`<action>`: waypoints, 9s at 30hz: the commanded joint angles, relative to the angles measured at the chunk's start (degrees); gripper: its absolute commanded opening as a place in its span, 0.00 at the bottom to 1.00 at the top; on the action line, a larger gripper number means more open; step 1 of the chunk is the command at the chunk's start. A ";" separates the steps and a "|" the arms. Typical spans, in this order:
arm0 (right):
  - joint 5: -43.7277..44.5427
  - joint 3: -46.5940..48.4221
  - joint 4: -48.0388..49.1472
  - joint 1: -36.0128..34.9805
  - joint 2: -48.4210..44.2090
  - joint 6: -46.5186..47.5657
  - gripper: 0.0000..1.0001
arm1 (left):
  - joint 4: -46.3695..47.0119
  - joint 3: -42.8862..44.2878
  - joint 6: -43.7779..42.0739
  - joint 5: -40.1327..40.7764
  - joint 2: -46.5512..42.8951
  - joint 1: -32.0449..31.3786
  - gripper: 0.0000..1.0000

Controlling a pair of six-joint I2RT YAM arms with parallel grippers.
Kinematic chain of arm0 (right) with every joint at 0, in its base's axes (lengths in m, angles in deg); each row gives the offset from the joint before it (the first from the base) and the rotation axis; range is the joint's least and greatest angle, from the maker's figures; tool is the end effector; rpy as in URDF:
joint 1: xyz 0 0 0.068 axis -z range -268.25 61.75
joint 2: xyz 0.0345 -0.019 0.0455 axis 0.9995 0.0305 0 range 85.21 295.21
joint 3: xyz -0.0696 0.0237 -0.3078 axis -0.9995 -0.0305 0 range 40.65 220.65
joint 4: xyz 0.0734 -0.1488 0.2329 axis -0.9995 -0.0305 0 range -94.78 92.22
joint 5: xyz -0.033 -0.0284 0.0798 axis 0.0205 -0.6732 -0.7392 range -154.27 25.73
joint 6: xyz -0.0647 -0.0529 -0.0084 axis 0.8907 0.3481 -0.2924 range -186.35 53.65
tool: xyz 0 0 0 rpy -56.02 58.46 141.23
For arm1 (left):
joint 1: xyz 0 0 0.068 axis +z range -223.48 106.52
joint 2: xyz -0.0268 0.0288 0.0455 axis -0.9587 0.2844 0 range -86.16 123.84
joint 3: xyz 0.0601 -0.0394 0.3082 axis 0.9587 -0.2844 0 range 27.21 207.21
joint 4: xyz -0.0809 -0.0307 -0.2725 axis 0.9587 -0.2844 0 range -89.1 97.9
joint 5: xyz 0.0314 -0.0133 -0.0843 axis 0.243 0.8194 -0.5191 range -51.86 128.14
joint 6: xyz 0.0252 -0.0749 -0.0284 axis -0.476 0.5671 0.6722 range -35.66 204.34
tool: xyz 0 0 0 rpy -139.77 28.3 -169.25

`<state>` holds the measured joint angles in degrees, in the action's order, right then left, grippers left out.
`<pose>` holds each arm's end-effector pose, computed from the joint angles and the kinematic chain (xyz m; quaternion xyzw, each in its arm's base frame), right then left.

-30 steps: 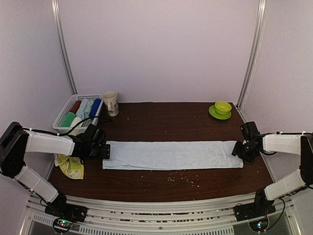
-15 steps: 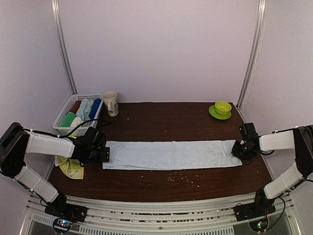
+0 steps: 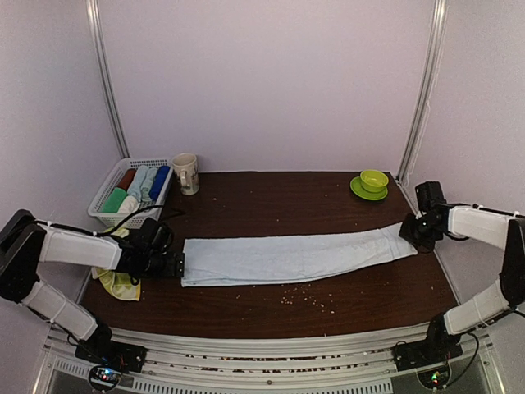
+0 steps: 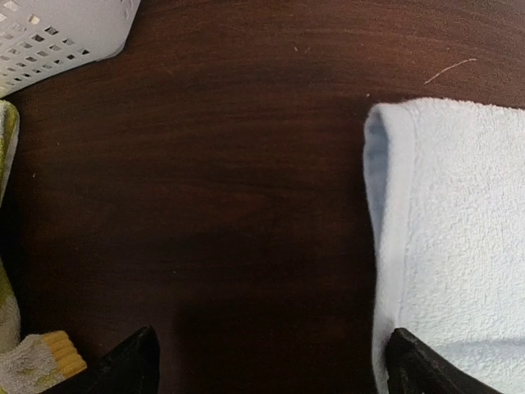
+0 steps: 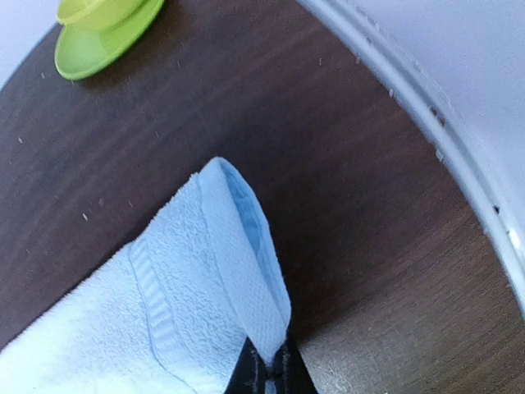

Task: Roll the towels
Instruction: Pick up the towel from the center of the board, then fold the bin at the center of the board, then move the towel to the center of the board.

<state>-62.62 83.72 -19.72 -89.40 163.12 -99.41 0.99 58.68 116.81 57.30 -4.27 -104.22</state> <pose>0.2929 0.0038 0.1866 0.2673 0.9201 0.0709 0.2773 0.2467 -0.1187 0.1278 -0.0611 0.9454 -0.0093 0.3198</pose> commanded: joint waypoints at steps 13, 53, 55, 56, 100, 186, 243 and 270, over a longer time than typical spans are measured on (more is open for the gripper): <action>4.36 12.17 -3.55 -22.22 -6.40 -4.31 0.00 | -0.59 -1.88 1.47 -2.92 -10.69 0.30 0.98; 24.95 32.52 -5.44 -46.42 4.83 -11.62 0.00 | -0.82 -3.69 3.70 0.23 -11.77 0.28 0.98; 24.01 28.97 -6.31 -42.33 -0.45 -10.34 0.00 | -0.64 -3.77 3.83 0.07 -11.82 0.27 0.98; 23.48 27.25 -6.72 -39.98 -2.92 -9.61 0.00 | -0.58 -3.78 3.76 -0.05 -11.87 0.32 0.98; 11.79 52.74 0.91 -55.83 29.49 -5.53 0.00 | 0.80 -6.49 4.27 -0.08 -12.25 0.26 0.98; 19.00 17.62 4.77 -51.03 23.27 -11.69 0.56 | 3.39 -4.11 7.69 -4.84 -9.17 -1.62 0.98; -0.86 -11.39 20.67 -32.52 -3.11 -15.46 0.00 | 3.43 -3.71 7.07 -4.98 -8.86 -2.88 0.98; 9.39 -26.87 7.85 -32.69 -25.13 -27.58 0.25 | 4.18 10.02 7.37 -2.19 4.92 -21.84 0.98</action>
<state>-56.33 57.56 -7.65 -122.23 140.12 -125.55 3.39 64.67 123.91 53.83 -3.00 -123.30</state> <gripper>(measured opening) 0.168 0.978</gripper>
